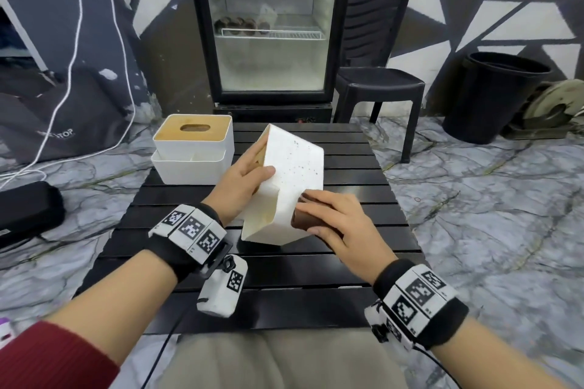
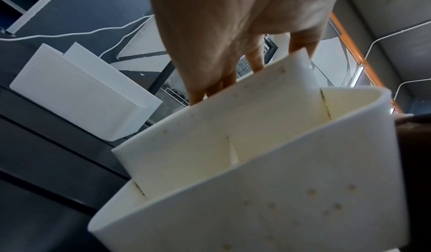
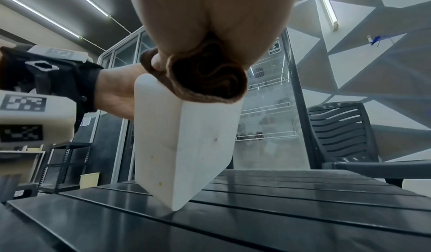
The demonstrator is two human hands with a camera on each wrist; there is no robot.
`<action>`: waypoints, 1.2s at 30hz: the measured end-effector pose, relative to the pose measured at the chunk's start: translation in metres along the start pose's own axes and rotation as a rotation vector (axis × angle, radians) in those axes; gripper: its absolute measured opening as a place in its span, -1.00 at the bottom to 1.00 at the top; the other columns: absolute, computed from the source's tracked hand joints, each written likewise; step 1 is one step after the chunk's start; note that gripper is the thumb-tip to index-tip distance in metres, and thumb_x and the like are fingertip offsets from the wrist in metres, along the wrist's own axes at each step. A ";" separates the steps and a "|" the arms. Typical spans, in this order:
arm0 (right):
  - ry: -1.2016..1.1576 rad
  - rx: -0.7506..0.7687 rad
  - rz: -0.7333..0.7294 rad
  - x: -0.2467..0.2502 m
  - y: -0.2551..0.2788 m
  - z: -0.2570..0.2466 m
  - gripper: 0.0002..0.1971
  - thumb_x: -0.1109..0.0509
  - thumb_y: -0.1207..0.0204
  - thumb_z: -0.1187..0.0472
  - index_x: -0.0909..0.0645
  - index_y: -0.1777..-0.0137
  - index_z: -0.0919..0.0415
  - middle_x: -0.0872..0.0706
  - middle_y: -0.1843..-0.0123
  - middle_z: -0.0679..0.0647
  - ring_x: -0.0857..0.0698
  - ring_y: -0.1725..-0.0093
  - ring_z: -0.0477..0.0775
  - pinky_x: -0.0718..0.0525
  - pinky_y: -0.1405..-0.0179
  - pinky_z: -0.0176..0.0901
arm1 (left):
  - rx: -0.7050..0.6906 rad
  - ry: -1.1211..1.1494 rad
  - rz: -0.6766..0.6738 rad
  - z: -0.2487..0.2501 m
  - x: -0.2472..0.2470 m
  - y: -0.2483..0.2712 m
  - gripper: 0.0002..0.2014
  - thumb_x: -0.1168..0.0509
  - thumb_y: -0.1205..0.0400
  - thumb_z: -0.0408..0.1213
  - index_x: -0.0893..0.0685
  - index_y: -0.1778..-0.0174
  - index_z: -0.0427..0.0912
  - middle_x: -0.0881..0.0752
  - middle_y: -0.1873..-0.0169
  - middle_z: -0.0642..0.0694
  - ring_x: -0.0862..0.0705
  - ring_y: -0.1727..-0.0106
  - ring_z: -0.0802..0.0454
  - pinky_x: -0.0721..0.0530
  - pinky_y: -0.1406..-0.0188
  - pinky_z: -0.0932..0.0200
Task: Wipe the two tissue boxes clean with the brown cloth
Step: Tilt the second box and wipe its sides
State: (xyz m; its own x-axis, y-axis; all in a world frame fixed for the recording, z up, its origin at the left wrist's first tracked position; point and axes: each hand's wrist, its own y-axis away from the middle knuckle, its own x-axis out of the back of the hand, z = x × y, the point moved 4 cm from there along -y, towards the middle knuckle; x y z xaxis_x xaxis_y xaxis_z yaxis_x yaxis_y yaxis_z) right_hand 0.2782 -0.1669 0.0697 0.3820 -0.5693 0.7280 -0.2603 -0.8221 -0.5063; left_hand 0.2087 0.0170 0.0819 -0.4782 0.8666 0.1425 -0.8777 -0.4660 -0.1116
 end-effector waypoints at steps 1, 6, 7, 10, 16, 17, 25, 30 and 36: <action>0.008 0.017 0.003 0.000 -0.001 0.000 -0.66 -0.32 -0.53 0.22 -0.57 -0.31 0.08 -0.46 -0.33 -0.13 -0.49 -0.21 0.16 -0.24 -0.35 -0.38 | 0.006 -0.002 -0.017 0.000 0.001 0.000 -0.46 -0.13 -0.70 -0.38 -0.29 -0.44 0.36 -0.74 -0.07 0.35 -0.72 -0.06 0.31 -0.63 0.12 0.46; 0.060 0.049 0.034 0.002 -0.010 0.008 -0.66 -0.33 -0.52 0.27 -0.59 -0.29 0.12 -0.51 -0.31 -0.08 -0.54 -0.19 0.24 -0.29 -0.33 -0.32 | 0.035 0.016 -0.064 -0.002 0.005 -0.002 -0.45 -0.16 -0.69 -0.38 -0.33 -0.40 0.41 -0.73 -0.10 0.33 -0.72 -0.08 0.28 -0.63 0.12 0.44; 0.068 0.040 0.046 0.003 -0.012 0.011 -0.67 -0.33 -0.52 0.28 -0.59 -0.29 0.13 -0.53 -0.31 -0.05 -0.54 -0.19 0.25 -0.28 -0.33 -0.36 | 0.041 0.015 -0.074 -0.003 0.005 -0.003 -0.45 -0.16 -0.68 -0.37 -0.33 -0.40 0.42 -0.73 -0.12 0.31 -0.72 -0.09 0.26 -0.64 0.12 0.43; 0.096 0.026 0.092 0.007 -0.020 0.018 -0.67 -0.34 -0.49 0.32 -0.61 -0.26 0.18 -0.55 -0.29 0.02 -0.55 -0.16 0.30 -0.23 -0.32 -0.46 | 0.059 0.017 -0.111 -0.004 0.004 -0.003 -0.42 -0.17 -0.68 -0.37 -0.29 -0.46 0.39 -0.72 -0.17 0.26 -0.71 -0.13 0.22 -0.65 0.10 0.39; 0.118 -0.028 0.154 0.018 -0.036 0.036 -0.67 -0.36 -0.49 0.38 -0.61 -0.26 0.21 -0.59 -0.31 0.14 -0.52 -0.18 0.27 -0.21 -0.33 -0.50 | 0.066 0.025 -0.162 -0.003 0.001 -0.005 -0.39 -0.16 -0.68 -0.40 -0.24 -0.57 0.26 -0.61 -0.36 0.07 -0.64 -0.28 0.07 -0.61 -0.07 0.26; 0.116 -0.040 0.162 0.019 -0.039 0.039 -0.67 -0.35 -0.49 0.38 -0.61 -0.26 0.21 -0.58 -0.31 0.14 -0.51 -0.19 0.26 -0.20 -0.33 -0.51 | 0.063 0.031 -0.169 -0.003 0.001 -0.006 -0.38 -0.16 -0.67 -0.42 -0.24 -0.58 0.23 -0.62 -0.36 0.07 -0.64 -0.28 0.08 -0.61 -0.07 0.28; 0.111 -0.074 0.175 0.028 -0.055 0.054 -0.66 -0.30 -0.54 0.36 -0.57 -0.30 0.18 -0.59 -0.31 0.13 -0.49 -0.19 0.22 -0.19 -0.27 -0.49 | 0.052 0.060 -0.207 -0.001 0.000 -0.005 -0.31 -0.25 -0.51 -0.28 -0.26 -0.57 0.24 -0.65 -0.32 0.11 -0.65 -0.28 0.15 -0.64 -0.06 0.31; 0.068 -0.125 0.110 0.031 -0.059 0.062 -0.66 -0.26 -0.58 0.31 -0.53 -0.34 0.11 -0.58 -0.31 0.05 -0.45 -0.24 0.14 -0.22 -0.26 -0.34 | 0.042 0.045 -0.216 -0.001 0.000 -0.004 -0.31 -0.25 -0.53 -0.31 -0.26 -0.57 0.22 -0.67 -0.30 0.13 -0.65 -0.28 0.14 -0.64 -0.06 0.32; 0.048 -0.192 0.050 0.039 -0.068 0.061 -0.66 -0.23 -0.60 0.25 -0.50 -0.37 0.11 -0.60 -0.29 0.03 -0.50 -0.25 0.06 -0.27 -0.24 -0.34 | 0.017 -0.004 -0.213 -0.003 0.006 0.001 -0.35 -0.17 -0.66 -0.44 -0.20 -0.59 0.22 -0.72 -0.21 0.15 -0.68 -0.23 0.15 -0.64 -0.02 0.35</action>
State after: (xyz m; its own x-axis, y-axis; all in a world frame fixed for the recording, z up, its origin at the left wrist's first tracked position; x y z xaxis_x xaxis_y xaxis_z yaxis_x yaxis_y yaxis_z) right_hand 0.3647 -0.1327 0.1047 0.3224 -0.6052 0.7279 -0.4438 -0.7759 -0.4485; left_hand 0.2048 0.0219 0.0795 -0.2818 0.9451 0.1653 -0.9594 -0.2753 -0.0615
